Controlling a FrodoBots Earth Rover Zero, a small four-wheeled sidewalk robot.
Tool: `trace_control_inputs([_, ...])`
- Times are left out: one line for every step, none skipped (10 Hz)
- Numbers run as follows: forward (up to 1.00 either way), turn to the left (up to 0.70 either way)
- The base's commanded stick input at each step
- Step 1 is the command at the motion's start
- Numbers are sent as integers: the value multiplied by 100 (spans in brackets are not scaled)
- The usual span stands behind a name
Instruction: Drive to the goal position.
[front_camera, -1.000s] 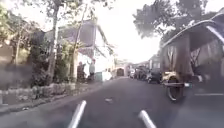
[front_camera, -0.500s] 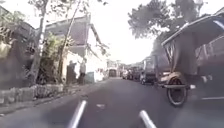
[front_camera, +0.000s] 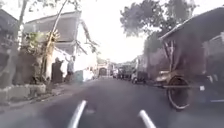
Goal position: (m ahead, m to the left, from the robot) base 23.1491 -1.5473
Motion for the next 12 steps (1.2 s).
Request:
trace_control_inputs([85, 0])
trace_control_inputs([85, 0])
trace_control_inputs([85, 0])
trace_control_inputs([85, 0])
trace_control_inputs([85, 0])
trace_control_inputs([85, 0])
trace_control_inputs([85, 0])
trace_control_inputs([85, 0])
trace_control_inputs([85, 0])
trace_control_inputs([85, 0])
trace_control_inputs([85, 0])
trace_control_inputs([85, 0])
